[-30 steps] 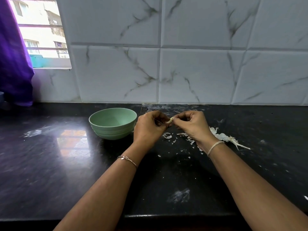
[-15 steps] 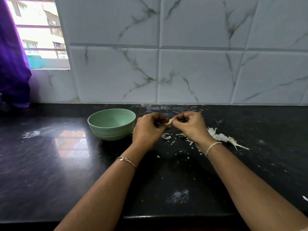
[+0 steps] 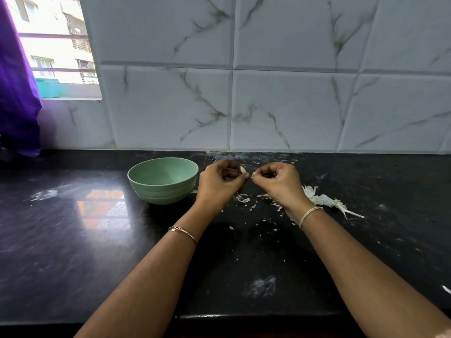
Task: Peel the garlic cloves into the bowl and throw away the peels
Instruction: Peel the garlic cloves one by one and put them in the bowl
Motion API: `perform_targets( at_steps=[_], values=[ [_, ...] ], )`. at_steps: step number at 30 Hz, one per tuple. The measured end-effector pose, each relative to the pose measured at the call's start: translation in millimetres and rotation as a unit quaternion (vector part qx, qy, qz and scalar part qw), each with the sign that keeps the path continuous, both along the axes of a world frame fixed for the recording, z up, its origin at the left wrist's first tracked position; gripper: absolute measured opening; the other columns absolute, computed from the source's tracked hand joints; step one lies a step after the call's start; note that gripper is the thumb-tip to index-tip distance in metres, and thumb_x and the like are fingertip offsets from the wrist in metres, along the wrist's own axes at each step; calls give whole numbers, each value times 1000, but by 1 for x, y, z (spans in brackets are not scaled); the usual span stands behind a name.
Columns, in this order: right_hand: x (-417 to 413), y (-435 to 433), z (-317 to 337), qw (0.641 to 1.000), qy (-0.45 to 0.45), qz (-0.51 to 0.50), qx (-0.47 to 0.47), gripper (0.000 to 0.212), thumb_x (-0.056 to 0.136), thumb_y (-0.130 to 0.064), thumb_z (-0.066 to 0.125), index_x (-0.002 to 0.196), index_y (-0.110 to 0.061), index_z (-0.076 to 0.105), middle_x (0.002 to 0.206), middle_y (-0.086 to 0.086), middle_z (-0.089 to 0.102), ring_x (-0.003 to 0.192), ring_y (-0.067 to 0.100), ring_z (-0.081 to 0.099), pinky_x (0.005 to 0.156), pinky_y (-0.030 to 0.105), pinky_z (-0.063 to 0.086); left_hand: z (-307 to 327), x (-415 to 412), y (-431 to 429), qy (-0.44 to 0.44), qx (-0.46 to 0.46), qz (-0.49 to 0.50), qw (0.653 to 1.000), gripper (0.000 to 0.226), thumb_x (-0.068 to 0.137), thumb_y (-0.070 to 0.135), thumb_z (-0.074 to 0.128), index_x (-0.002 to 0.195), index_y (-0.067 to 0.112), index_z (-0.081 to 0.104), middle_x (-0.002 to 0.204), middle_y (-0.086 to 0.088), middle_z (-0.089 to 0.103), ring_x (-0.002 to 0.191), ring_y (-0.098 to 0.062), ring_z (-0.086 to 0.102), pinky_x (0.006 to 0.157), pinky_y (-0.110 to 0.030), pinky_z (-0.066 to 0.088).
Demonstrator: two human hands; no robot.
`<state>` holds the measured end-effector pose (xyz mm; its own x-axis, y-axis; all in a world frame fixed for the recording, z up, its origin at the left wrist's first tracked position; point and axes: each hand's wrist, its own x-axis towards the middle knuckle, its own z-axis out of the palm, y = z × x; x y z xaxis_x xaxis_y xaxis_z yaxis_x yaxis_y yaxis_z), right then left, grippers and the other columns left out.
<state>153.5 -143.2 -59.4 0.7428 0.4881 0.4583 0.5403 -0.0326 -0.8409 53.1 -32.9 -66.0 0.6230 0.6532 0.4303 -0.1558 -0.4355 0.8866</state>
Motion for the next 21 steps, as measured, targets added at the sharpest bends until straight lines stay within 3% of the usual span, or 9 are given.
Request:
perform_targets(
  at_steps=[3, 7, 9, 11, 14, 16, 18, 21],
  values=[
    [6, -4, 0, 992, -80, -47, -89, 5, 76, -18, 74, 72, -19, 72, 68, -5, 69, 64, 7, 61, 65, 24, 49, 2, -1, 0, -35, -87, -42, 995, 18, 80, 4, 77, 93, 5, 64, 67, 0, 68, 53, -9, 61, 63, -33, 57],
    [13, -9, 0, 958, -171, -41, -228, 13, 88, -28, 68, 94, -19, 77, 95, 0, 62, 87, 12, 56, 75, 24, 40, 1, 0, 2, -52, -122, -64, 989, 21, 81, 3, 76, 96, 6, 62, 66, 1, 69, 55, -14, 63, 70, -41, 58],
    [12, -11, 3, 954, -182, -47, -235, 11, 84, -28, 74, 86, -18, 76, 98, -1, 56, 90, 12, 52, 77, 23, 38, 1, -1, 2, -47, -115, -61, 990, 21, 81, 3, 76, 96, 7, 62, 67, 1, 69, 55, -14, 62, 68, -38, 59],
    [10, -12, 5, 959, -174, -55, -218, 17, 76, -23, 82, 67, -18, 68, 84, -4, 58, 77, 8, 52, 68, 22, 39, 1, -2, 1, -40, -104, -58, 992, 18, 82, 4, 75, 94, 9, 64, 68, 0, 68, 54, -13, 62, 62, -32, 58],
    [8, -10, 6, 983, -112, -31, -143, 30, 72, -11, 83, 63, -18, 55, 64, -7, 57, 60, 5, 51, 57, 20, 41, 1, -2, 0, -22, -80, -59, 995, 17, 82, 4, 75, 91, 16, 67, 68, -1, 67, 53, -15, 61, 58, -28, 55],
    [6, -9, 7, 998, -22, 30, -46, 21, 79, -3, 76, 75, -17, 61, 73, -5, 62, 68, 9, 57, 61, 17, 47, 0, -1, 0, -6, -53, -54, 997, 19, 82, 5, 75, 91, 20, 68, 67, -1, 65, 53, -16, 60, 62, -33, 56],
    [2, -8, 10, 988, 112, 106, 24, 10, 87, -3, 69, 87, -13, 68, 84, 2, 66, 76, 12, 60, 61, 19, 52, -1, -1, -1, 13, -13, -39, 999, 20, 82, 7, 76, 92, 22, 69, 65, 1, 63, 52, -14, 60, 64, -33, 56],
    [-3, -8, 11, 965, 217, 143, 26, 4, 87, -14, 70, 84, -13, 71, 91, 10, 68, 77, 14, 60, 60, 23, 51, -1, -1, -3, 28, 47, -8, 998, 21, 80, 13, 78, 97, 24, 71, 70, -1, 67, 56, -13, 62, 63, -27, 56]
  ],
)
